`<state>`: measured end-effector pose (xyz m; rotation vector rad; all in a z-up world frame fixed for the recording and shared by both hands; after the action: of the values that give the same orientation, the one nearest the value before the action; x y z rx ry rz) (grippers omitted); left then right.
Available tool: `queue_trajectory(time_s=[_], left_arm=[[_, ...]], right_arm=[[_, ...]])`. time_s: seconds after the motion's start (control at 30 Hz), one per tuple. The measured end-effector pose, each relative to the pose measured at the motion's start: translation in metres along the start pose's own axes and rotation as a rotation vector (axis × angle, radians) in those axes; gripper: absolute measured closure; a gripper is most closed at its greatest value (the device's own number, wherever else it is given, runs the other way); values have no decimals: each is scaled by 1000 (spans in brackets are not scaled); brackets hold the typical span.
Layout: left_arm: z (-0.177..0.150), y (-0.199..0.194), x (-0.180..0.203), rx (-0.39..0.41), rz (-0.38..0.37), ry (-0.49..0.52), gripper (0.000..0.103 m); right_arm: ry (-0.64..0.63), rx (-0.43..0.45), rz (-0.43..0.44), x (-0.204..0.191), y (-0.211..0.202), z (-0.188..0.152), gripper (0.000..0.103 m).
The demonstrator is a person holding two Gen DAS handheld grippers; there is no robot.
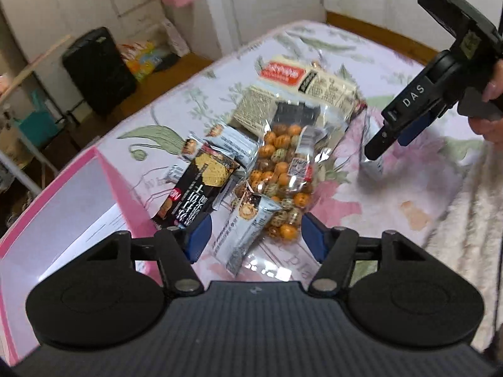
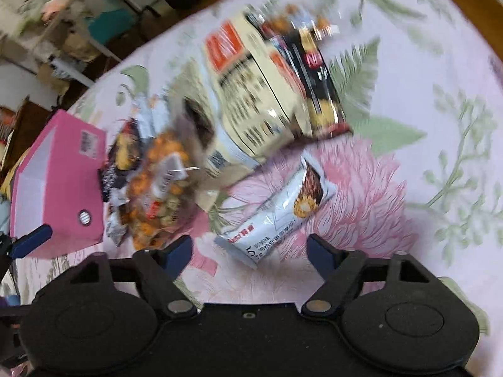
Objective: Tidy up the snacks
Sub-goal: 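Grasp two white-wrapped snack bars with the right gripper, then carry the white bars into the pink box and open the right gripper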
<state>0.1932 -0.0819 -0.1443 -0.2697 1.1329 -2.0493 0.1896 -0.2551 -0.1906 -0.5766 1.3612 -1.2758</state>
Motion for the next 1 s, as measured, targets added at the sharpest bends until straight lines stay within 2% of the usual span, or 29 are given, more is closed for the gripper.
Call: queue_trajectory(time_s=[0.07,0.1,0.13,0.2,0.3,0.37,0.43,0.53,0.6,0.67,0.73,0.8,1.0], left_arm=[[-1,16,-3,-34,-53,40,41],[-4,25,-2,-76,-114,62,43],[-5,33,-6,-94,-114,51,46],[-7,39,-16,-79,-74,25,48],[-12,46,-17,-72,-42,75,49],[-17,53,-13,-89,-26,116,50],[-23,62,-10,-115,-4,144,51],[-29,77,-7,-139,36,178,56],[-33,85,-5,-153,58,191,68],[-34,86,-3,-141,92,216,72],[-34,84,-2,-140,96,205,75],[-33,81,-2,-134,96,183,78],[-29,67,-2,-111,91,100,78]], right_arm=[[26,-14,-3,5,13,-1,25],[57,-27,26,8,18,1,26],[101,-35,62,11,23,2,28],[170,-25,84,20,27,5,28],[218,8,101,25,32,7,30],[190,29,67,23,31,7,50],[139,49,14,17,30,7,59],[57,60,-29,4,31,3,61],[-30,56,-69,-9,31,1,61],[-87,60,-90,-20,31,-2,61],[-143,67,-106,-30,31,-6,62],[-178,73,-101,-37,29,-8,68],[-217,69,-83,-41,27,-13,69]])
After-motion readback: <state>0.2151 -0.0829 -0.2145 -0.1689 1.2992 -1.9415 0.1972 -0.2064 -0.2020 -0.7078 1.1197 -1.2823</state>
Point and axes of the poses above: each gripper's, at about its wrist camera, not at the fingertips, and y roughly the way its jaws point, x to its right, z to its top, the point moved 7 cm from there along y, roughly the way its jaws point, and after that the axes turned 2 degrees about z, right-handed, at the moved point
